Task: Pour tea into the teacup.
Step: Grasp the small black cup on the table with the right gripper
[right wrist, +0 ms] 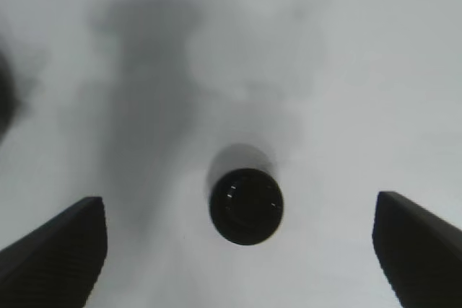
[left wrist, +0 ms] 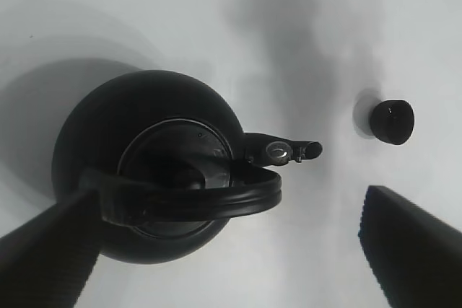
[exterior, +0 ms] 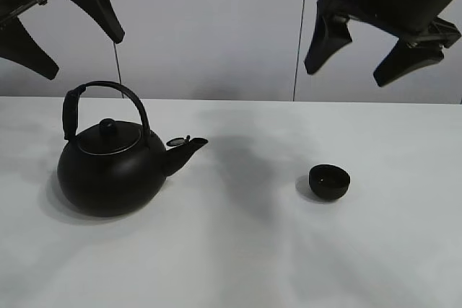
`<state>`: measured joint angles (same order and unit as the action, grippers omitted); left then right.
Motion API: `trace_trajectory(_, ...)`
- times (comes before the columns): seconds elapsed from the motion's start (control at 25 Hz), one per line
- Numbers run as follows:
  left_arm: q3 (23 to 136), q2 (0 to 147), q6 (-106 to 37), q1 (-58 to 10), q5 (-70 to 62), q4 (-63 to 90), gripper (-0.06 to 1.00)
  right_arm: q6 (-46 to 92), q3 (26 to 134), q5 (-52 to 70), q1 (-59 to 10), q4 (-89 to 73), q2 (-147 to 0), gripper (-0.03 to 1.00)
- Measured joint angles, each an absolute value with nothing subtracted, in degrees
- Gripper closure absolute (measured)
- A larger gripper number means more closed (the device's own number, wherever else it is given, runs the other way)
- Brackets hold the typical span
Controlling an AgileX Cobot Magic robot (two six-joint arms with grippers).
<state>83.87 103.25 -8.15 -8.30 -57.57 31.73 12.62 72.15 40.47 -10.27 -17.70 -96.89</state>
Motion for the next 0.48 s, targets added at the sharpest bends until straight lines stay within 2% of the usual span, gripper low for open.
trace_trajectory(0.2, 83.87, 103.25, -8.15, -8.3, -57.57, 31.73, 0.25, 10.7, 72.15, 42.06, -11.12, -9.25, -103.6, 0.27)
trace_trajectory(0.48, 83.87, 103.25, -8.15, -8.3, -57.57, 31.73, 0.25, 5.07, 72.15, 38.95, -19.37, 1.0, -110.75, 0.27)
